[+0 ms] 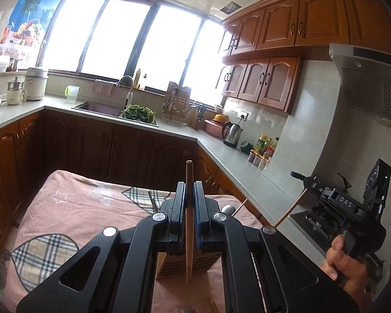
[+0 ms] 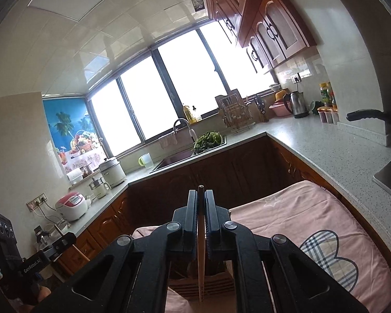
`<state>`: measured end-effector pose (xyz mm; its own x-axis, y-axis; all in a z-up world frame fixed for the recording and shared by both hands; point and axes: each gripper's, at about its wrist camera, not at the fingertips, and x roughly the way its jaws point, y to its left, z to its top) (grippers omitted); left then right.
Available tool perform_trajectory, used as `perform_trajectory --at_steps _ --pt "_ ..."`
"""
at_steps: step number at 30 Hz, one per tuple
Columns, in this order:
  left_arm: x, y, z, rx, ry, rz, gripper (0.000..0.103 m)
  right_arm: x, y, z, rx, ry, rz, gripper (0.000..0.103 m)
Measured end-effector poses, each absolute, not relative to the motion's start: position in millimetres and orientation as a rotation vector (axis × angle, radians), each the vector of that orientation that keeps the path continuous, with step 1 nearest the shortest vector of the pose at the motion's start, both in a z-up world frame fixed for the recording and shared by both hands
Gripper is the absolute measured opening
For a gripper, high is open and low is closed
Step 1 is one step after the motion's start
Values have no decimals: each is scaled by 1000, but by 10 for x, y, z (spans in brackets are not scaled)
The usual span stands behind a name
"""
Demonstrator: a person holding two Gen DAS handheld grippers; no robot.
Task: Organize utensils
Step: 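Lift both held chopsticks and carry them over the wooden holder, then lower the chopsticks into the holder and open both tools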
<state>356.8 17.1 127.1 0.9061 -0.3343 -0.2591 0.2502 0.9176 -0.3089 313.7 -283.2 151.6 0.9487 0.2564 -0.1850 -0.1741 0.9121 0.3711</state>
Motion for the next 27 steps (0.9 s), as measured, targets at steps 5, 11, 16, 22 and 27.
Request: perform_trajectory --at_steps 5,11,16,22,27 --pt "3845 120 1335 -277 255 -275 5 3402 -2840 1621 341 198 192 5" --pt "4193 66 1033 -286 274 -226 5 3689 -2785 1405 313 211 168 5" --pt "4361 8 671 -274 338 -201 5 3875 -2757 1032 322 273 167 5" --pt "4499 -88 363 -260 420 -199 5 4047 -2719 710 331 367 190 6" --pt "4533 -128 243 -242 448 -193 6 4116 -2653 577 314 413 212 6"
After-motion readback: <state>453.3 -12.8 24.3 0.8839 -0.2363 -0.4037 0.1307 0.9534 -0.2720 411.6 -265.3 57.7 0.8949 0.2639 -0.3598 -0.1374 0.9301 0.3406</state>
